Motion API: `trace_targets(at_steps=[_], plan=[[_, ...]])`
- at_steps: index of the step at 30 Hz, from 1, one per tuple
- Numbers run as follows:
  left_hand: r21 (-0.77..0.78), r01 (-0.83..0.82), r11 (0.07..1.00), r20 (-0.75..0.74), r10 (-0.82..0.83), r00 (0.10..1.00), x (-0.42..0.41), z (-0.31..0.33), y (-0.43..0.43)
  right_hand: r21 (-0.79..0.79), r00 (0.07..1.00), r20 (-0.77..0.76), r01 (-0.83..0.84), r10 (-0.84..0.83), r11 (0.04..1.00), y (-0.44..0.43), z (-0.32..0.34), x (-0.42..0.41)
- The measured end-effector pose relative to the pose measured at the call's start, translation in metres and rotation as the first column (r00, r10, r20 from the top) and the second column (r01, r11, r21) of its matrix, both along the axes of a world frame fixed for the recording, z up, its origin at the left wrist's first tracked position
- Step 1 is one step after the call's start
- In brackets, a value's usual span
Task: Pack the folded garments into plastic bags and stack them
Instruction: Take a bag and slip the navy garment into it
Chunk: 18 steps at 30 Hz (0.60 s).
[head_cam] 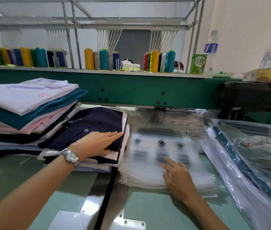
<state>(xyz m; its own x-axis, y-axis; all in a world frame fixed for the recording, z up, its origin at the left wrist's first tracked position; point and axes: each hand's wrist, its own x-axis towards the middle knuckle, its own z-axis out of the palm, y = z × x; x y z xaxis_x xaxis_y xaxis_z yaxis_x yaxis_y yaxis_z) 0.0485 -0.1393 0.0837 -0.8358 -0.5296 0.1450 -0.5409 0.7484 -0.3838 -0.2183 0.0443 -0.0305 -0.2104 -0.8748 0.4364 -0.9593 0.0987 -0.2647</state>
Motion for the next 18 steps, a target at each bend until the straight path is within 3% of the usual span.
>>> trace_targets(at_steps=[5, 7, 9, 13, 16, 18], plan=[[-0.096, 0.03, 0.995, 0.052, -0.025, 0.998, -0.009, -0.002, -0.006, 0.02, 1.0, -0.006, 0.006, -0.005, 1.0, 0.0, 0.0, 0.0], [-0.06, -0.023, 0.998, -0.046, 0.02, 0.999, -0.009, -0.014, -0.007, 0.012, 1.0, -0.005, 0.01, -0.01, 1.0, 0.001, 0.0, 0.001], [0.016, -0.046, 0.999, -0.267, 0.048, 0.963, -0.007, -0.023, -0.006, 0.004, 1.0, -0.009, 0.016, -0.016, 1.0, 0.002, 0.001, 0.001], [0.116, -0.1, 0.988, -0.663, 0.152, 0.733, -0.012, -0.021, -0.001, 0.018, 0.999, -0.031, 0.022, -0.021, 1.0, 0.003, 0.003, 0.001], [0.256, -0.061, 0.965, -0.825, 0.251, 0.506, -0.016, -0.011, 0.001, 0.006, 0.999, -0.036, 0.002, -0.002, 1.0, 0.006, 0.004, 0.005], [0.266, -0.041, 0.963, -0.878, 0.26, 0.403, -0.015, -0.006, 0.004, -0.023, 1.0, -0.008, -0.025, 0.025, 0.999, 0.007, 0.005, 0.009]])
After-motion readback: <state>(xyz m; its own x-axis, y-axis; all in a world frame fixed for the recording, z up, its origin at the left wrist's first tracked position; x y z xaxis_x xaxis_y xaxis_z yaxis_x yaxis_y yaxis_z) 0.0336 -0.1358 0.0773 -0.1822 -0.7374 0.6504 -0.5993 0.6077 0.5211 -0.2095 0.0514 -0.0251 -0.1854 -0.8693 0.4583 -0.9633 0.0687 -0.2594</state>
